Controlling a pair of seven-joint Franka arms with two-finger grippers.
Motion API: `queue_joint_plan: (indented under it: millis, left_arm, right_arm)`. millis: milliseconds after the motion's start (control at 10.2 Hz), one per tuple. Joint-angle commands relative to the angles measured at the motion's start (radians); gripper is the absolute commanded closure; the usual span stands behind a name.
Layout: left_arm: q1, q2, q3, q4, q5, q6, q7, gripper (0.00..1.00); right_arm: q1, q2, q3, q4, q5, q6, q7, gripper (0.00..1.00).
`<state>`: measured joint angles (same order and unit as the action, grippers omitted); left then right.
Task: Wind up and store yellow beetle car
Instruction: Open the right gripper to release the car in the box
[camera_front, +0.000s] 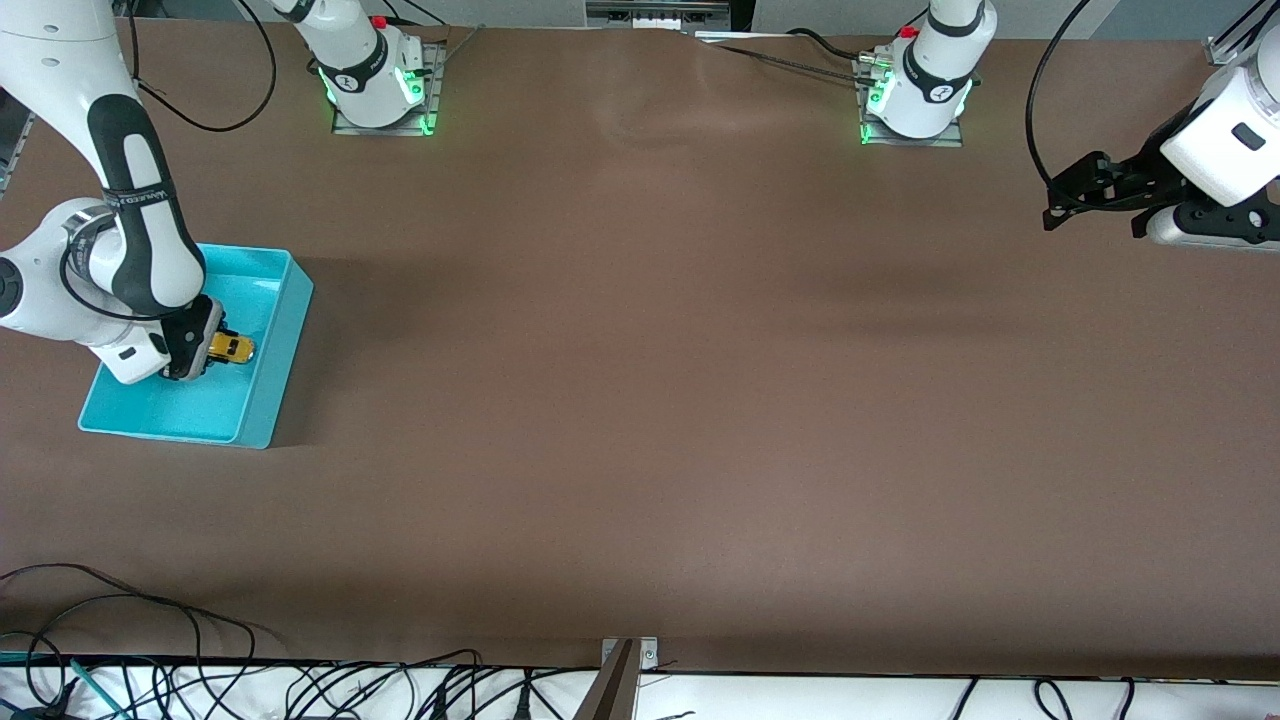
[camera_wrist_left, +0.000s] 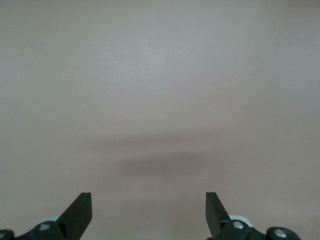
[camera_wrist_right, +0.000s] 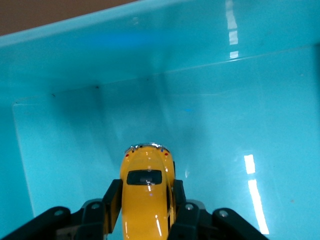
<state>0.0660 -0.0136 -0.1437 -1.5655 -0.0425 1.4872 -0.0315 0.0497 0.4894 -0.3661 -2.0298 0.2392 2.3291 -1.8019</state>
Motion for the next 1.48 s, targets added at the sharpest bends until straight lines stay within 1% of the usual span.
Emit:
queue_joint_plan:
  millis: [0,99,197,296,394,493,591,690,788,887,1084,1182,1281,1379]
  left_arm:
    - [-0.003,0.017,0.001,0.041,-0.007,-0.024,-0.007,0.00]
    - [-0.003,0.017,0.000,0.041,-0.007,-0.024,-0.007,0.00]
    - [-0.003,0.017,-0.002,0.041,-0.005,-0.024,-0.007,0.00]
    - [-0.003,0.017,-0.002,0.041,-0.005,-0.024,-0.007,0.00]
    - [-0.003,0.017,-0.002,0.041,-0.004,-0.024,-0.007,0.00]
    - [-0.003,0.017,-0.002,0.042,-0.004,-0.024,-0.007,0.00]
    - [-0.005,0.017,-0.005,0.042,-0.002,-0.024,-0.007,0.00]
    - [-0.005,0.017,-0.005,0.042,-0.002,-0.024,-0.007,0.00]
    - [-0.005,0.017,-0.005,0.042,-0.002,-0.024,-0.008,0.00]
    - [-0.005,0.017,-0.005,0.042,-0.002,-0.024,-0.007,0.00]
    - [-0.005,0.017,-0.005,0.042,-0.002,-0.024,-0.007,0.00]
    - [-0.006,0.017,-0.005,0.042,0.000,-0.024,-0.008,0.00]
    - [-0.006,0.017,-0.005,0.042,0.000,-0.024,-0.008,0.00]
    - [-0.006,0.017,-0.005,0.042,0.000,-0.024,-0.008,0.00]
  right_arm:
    - [-0.002,0.000,0.004,0.008,0.035,0.006,-0.022,0.14]
    - [0.002,-0.005,0.004,0.026,0.035,-0.004,-0.011,0.04]
    - [0.007,-0.024,0.004,0.048,0.035,-0.014,0.010,0.04]
    - [0.010,-0.049,0.006,0.077,0.035,-0.037,0.092,0.04]
    - [0.027,-0.072,0.003,0.109,0.023,-0.091,0.174,0.04]
    - [0.050,-0.081,-0.007,0.144,0.006,-0.117,0.234,0.04]
    - [0.058,-0.097,-0.007,0.186,-0.027,-0.173,0.337,0.03]
    - [0.061,-0.116,-0.001,0.257,-0.099,-0.257,0.506,0.04]
    - [0.064,-0.139,0.006,0.322,-0.130,-0.349,0.670,0.04]
    - [0.065,-0.162,0.009,0.359,-0.132,-0.414,0.837,0.04]
    - [0.128,-0.195,0.004,0.420,-0.147,-0.552,1.237,0.04]
    - [0.134,-0.215,0.009,0.454,-0.149,-0.633,1.418,0.03]
    - [0.146,-0.233,0.009,0.457,-0.150,-0.667,1.552,0.00]
    - [0.159,-0.259,0.009,0.458,-0.156,-0.668,1.607,0.00]
